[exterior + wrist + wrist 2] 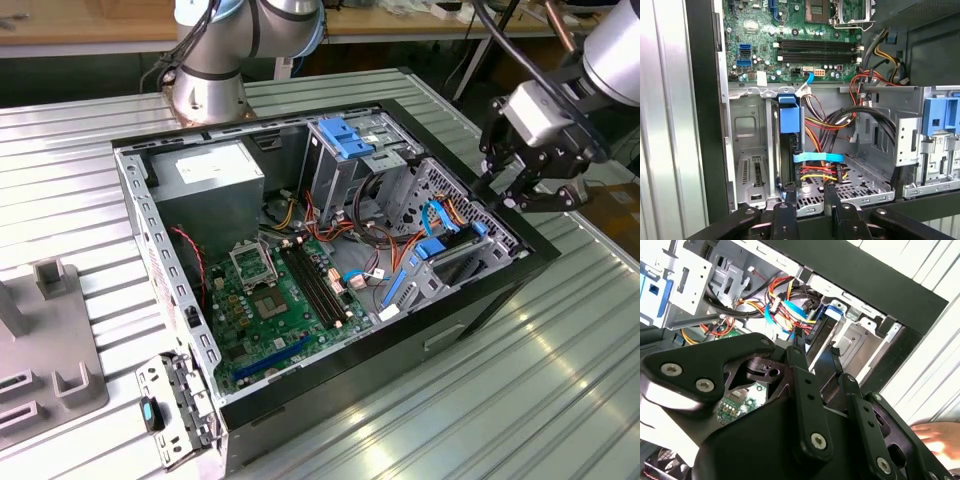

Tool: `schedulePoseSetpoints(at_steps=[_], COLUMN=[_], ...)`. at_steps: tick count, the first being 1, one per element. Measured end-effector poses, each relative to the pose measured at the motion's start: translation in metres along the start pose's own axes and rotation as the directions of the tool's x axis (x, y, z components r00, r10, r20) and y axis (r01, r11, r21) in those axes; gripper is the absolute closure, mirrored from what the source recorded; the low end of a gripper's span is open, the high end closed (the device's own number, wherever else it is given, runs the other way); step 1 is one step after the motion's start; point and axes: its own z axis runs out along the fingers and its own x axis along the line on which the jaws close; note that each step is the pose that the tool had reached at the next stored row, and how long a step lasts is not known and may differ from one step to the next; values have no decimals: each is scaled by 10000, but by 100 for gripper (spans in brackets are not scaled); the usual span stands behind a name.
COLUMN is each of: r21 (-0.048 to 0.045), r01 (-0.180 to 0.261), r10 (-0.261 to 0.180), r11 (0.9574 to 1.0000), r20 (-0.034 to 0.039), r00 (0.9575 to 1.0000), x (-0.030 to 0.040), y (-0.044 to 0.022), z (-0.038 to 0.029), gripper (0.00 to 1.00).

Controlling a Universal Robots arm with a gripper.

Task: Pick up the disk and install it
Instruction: 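Insert the second disk wire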

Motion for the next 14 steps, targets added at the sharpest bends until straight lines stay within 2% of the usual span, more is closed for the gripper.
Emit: schedulePoseSetpoints(at_steps=[2, 3, 4, 5, 6, 7, 8, 10, 11, 12, 13, 14], r21=[0, 0, 0, 1, 4, 6, 7, 0, -12, -45, -45, -44], r01=[0, 1, 0, 4, 41, 69, 83, 101, 103, 110, 112, 112], r10=[0, -1, 0, -4, -41, -69, -82, -100, -104, -113, -116, -116], r11=[10000, 10000, 10000, 10000, 10000, 10000, 10000, 9999, 9999, 9999, 9999, 9999], r20=[1, 2, -1, -33, -319, -533, -634, -779, -821, -911, -942, -942], r00=[10000, 10000, 10000, 10000, 9995, 9986, 9980, 9969, 9966, 9958, 9955, 9955], x=[-16, -39, -91, -154, -223, -269, -304, -384, -408, -433, -432, -432], y=[46, 101, 183, 229, 242, 250, 256, 265, 266, 268, 268, 268], z=[-1, -2, 1, 12, 29, 41, 51, 73, 81, 93, 92, 92], gripper=[64, 64, 64, 64, 64, 64, 64, 64, 64, 64, 64, 64])
